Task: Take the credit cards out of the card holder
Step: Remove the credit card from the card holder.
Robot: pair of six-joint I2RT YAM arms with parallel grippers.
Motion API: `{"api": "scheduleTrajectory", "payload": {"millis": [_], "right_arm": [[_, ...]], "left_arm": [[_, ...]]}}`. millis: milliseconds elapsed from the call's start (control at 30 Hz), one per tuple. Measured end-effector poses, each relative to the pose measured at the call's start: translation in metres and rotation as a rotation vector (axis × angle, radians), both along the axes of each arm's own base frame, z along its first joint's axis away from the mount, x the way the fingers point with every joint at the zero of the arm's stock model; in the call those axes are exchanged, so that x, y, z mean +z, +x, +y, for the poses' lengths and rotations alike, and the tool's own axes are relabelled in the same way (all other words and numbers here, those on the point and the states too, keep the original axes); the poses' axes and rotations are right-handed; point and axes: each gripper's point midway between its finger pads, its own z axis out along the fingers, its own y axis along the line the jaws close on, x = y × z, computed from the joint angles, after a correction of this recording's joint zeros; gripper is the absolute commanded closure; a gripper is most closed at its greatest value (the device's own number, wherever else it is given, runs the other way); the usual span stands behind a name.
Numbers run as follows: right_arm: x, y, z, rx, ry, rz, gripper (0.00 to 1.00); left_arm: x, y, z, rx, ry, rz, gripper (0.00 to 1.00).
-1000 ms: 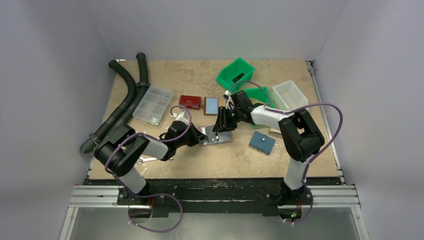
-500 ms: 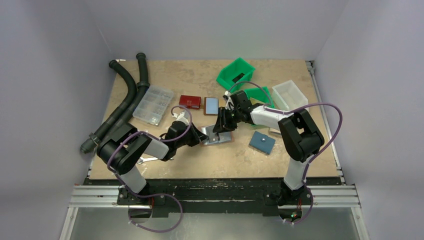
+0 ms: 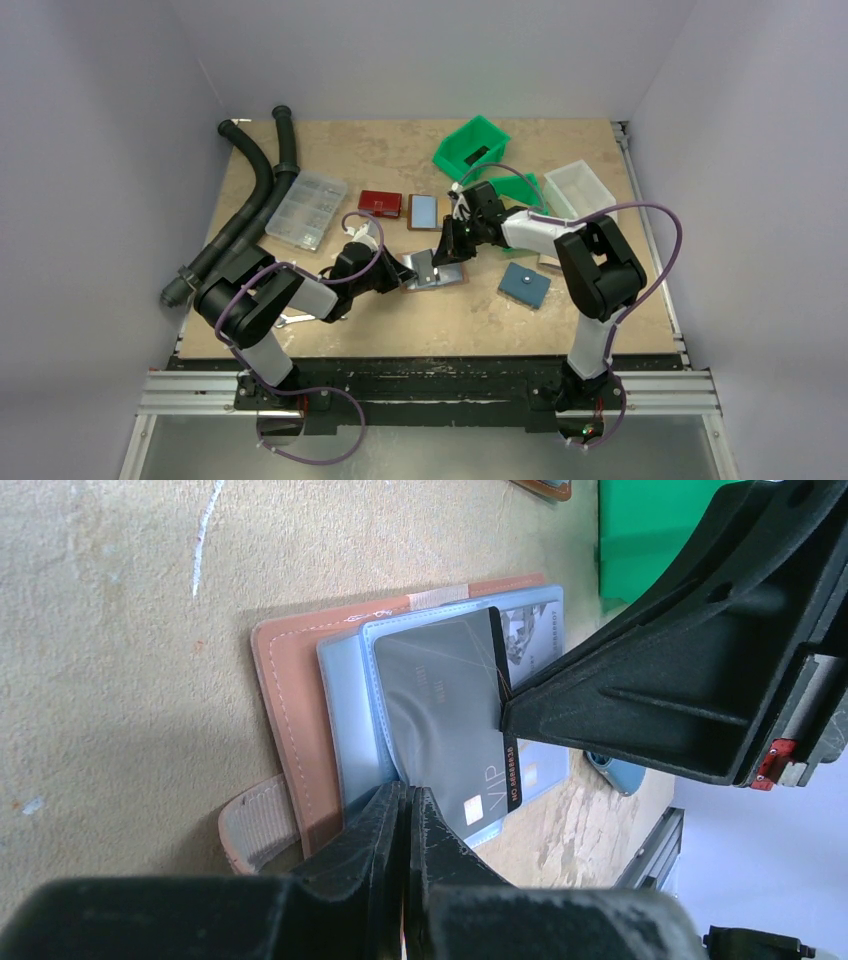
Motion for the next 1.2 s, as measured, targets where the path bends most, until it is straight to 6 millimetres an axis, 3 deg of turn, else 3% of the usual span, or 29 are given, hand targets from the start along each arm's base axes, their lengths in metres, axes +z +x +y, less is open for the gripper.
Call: {"api": "scheduleTrajectory", "payload": {"millis": [67,833,1200], "right_arm": [[-0.001,0.001,-0.001,0.000,0.000,0.001,1.00],[0.002,0.014,-0.023,0.034,0.029,-0.032,1.00],[0.021,0.032,-0.040,0.028,0.051,-0.101,1.00]], "left_arm": [[0.000,0.000,0.000,0.000,0.000,0.000,1.00],[-0.001,-0.003,0.009,0.008,-0.011,0.009,0.98],[0.002,-0.008,0.022,0.023,0.029,0.029,0.92]]}}
